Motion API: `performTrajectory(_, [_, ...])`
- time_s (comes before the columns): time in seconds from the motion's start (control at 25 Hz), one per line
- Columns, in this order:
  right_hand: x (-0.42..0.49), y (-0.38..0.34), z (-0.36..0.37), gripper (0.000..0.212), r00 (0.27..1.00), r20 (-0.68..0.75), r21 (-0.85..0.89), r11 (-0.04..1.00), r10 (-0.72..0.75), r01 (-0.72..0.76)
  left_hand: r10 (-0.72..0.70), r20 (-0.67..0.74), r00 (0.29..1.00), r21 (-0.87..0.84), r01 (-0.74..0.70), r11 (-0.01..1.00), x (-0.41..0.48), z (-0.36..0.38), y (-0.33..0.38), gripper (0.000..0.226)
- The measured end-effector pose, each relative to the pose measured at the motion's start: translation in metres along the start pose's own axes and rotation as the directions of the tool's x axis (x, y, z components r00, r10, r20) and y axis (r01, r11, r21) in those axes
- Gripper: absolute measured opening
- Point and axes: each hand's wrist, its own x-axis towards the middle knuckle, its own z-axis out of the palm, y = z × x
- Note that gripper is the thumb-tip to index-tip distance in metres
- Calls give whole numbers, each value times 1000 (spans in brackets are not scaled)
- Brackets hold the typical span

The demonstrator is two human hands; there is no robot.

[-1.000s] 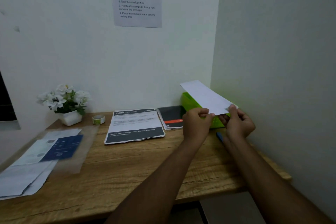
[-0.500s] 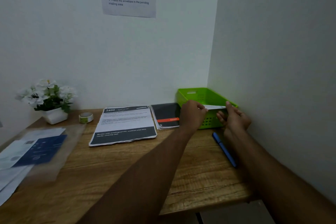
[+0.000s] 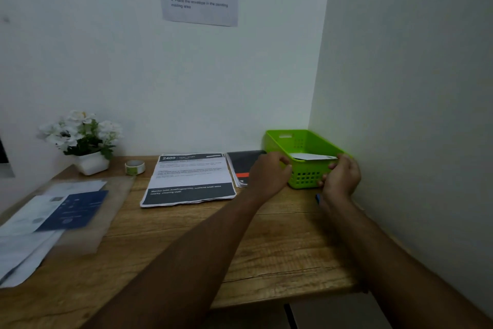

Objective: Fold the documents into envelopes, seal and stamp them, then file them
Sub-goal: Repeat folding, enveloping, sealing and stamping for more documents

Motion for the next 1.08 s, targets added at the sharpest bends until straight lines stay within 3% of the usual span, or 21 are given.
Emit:
performTrajectory(0.12, [-38, 6, 21, 23, 981, 186, -35, 997, -59, 67, -10, 2, 1000, 54, 10, 998, -16, -27, -18, 14])
performTrajectory(0.24, [-79, 20, 44, 18, 913, 391, -71, 985, -117, 157, -29, -35, 999, 109, 33, 993, -28, -60, -40, 15])
performTrajectory(0.48, [-130, 57, 71, 18, 703, 704, -203, 920, -99, 334, -100, -69, 993, 269, 115, 956, -54, -123, -90, 16])
performTrajectory(0.64, [-132, 80, 77, 9, 511, 854, -275, 748, -99, 604, -140, 74, 987, 397, 100, 912, -65, -167, -131, 22])
performTrajectory(0.72, [-126, 84, 77, 2, 399, 915, -268, 638, -67, 722, -184, 212, 960, 395, 88, 914, -70, -185, -150, 36])
performTrajectory(0.84, [-118, 87, 77, 21, 213, 976, -206, 502, 44, 840, -165, 308, 937, 405, 28, 914, -75, -197, -172, 45])
performTrajectory(0.92, [-115, 89, 78, 21, 170, 980, -201, 510, 107, 836, -113, 290, 950, 372, -3, 928, -77, -199, -181, 40])
performTrajectory(1.08, [-112, 91, 80, 13, 160, 979, -203, 566, 126, 799, -30, 200, 979, 342, -41, 939, -79, -202, -188, 26])
